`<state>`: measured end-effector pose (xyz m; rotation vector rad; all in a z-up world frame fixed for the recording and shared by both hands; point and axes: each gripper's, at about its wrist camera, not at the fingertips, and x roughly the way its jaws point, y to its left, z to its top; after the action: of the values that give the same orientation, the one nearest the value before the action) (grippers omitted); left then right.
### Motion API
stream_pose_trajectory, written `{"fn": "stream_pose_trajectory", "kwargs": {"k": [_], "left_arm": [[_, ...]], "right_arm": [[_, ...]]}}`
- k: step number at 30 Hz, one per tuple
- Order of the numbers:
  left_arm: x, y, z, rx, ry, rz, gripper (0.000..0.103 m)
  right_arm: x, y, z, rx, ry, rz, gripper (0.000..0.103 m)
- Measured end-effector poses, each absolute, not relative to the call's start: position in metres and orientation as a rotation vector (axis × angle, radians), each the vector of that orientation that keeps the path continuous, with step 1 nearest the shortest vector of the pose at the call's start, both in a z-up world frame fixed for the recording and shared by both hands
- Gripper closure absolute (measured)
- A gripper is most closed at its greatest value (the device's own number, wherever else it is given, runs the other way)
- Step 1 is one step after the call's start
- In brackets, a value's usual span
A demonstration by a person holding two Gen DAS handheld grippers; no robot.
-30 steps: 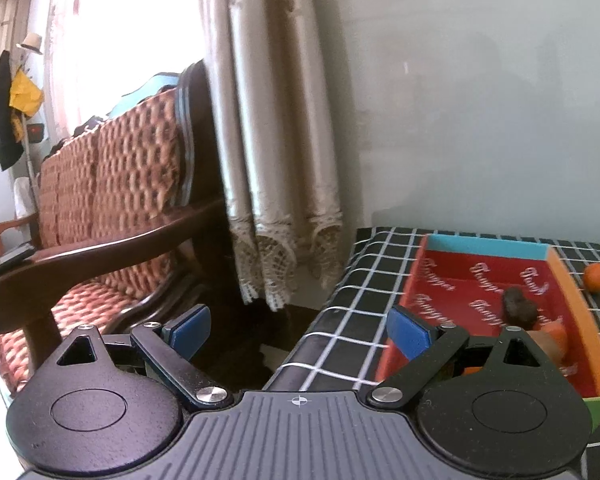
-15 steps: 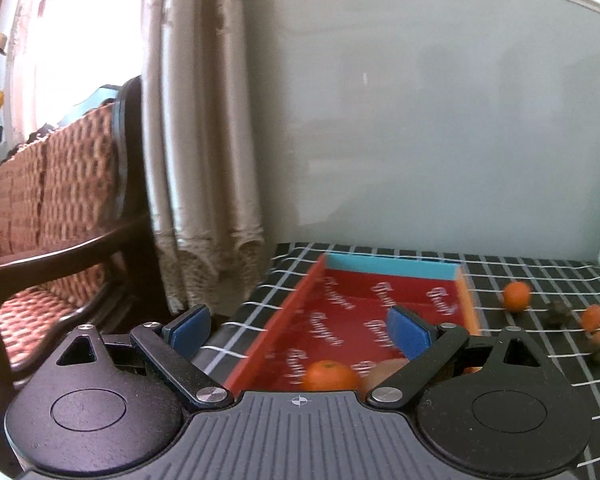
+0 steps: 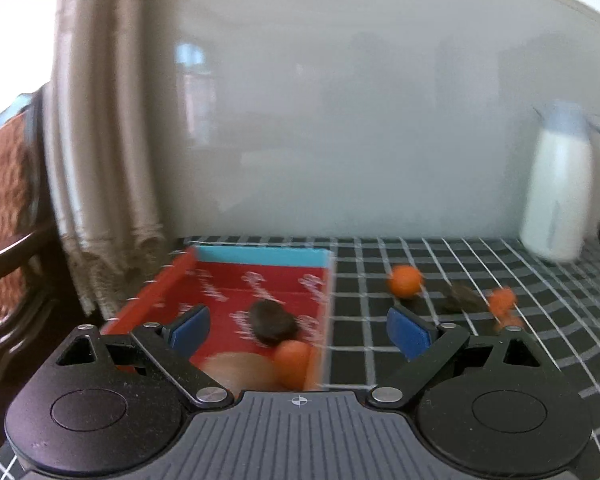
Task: Organize fruits
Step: 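Move the left tool to the brown round fruit and close on it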
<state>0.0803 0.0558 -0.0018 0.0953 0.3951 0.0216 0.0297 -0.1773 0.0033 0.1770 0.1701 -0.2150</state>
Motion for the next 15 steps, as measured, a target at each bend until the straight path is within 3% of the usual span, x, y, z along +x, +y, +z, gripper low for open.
{"fn": "stream_pose_trajectory", "kwargs": {"k": [15], "left_arm": [[0.088, -0.031, -0.025, 0.187, 0.43, -0.124, 0.009]], "right_arm": [[0.022, -0.209, -0.002, 0.19, 0.191, -0.236, 0.03]]}}
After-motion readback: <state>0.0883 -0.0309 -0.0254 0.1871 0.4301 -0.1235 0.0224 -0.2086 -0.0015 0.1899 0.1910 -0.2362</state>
